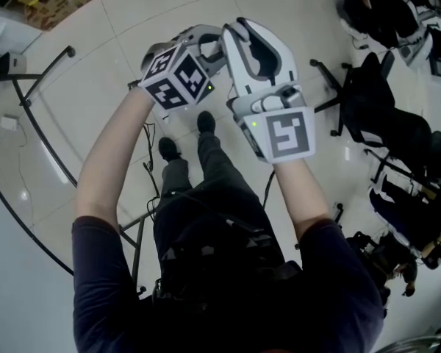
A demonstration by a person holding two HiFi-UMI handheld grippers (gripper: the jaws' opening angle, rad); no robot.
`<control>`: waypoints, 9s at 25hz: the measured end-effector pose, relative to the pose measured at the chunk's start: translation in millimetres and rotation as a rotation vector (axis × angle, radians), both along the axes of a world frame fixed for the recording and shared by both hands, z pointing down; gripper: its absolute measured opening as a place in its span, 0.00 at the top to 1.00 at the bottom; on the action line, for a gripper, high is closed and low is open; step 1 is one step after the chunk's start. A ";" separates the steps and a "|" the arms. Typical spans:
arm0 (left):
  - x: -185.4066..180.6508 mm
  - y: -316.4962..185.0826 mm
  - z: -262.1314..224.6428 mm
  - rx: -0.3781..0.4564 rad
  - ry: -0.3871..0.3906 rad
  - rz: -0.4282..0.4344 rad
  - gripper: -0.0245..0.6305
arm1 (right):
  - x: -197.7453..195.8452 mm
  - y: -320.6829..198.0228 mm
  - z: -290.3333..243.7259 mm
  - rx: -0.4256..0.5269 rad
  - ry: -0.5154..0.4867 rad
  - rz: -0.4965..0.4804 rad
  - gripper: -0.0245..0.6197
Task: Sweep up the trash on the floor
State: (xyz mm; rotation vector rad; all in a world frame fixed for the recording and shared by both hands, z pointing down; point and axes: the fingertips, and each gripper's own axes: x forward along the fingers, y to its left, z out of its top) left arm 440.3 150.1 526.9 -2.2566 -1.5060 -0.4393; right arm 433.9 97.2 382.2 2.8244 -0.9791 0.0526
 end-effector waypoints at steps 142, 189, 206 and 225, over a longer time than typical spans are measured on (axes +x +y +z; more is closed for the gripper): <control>-398.2 -97.0 -117.4 -0.199 0.040 -0.738 0.82 | -393.3 -73.7 -106.3 0.100 -0.156 -0.526 0.78; -304.6 -134.0 105.4 -0.125 -0.154 -0.858 0.82 | -292.4 -92.2 118.3 0.087 -0.481 -0.293 0.78; -183.4 -39.9 141.9 -0.135 -0.109 -0.664 0.82 | -158.9 11.9 156.8 0.067 -0.339 0.005 0.76; -116.4 49.5 122.8 -0.169 -0.050 -0.509 0.83 | -97.0 99.8 140.2 0.096 -0.291 0.086 0.76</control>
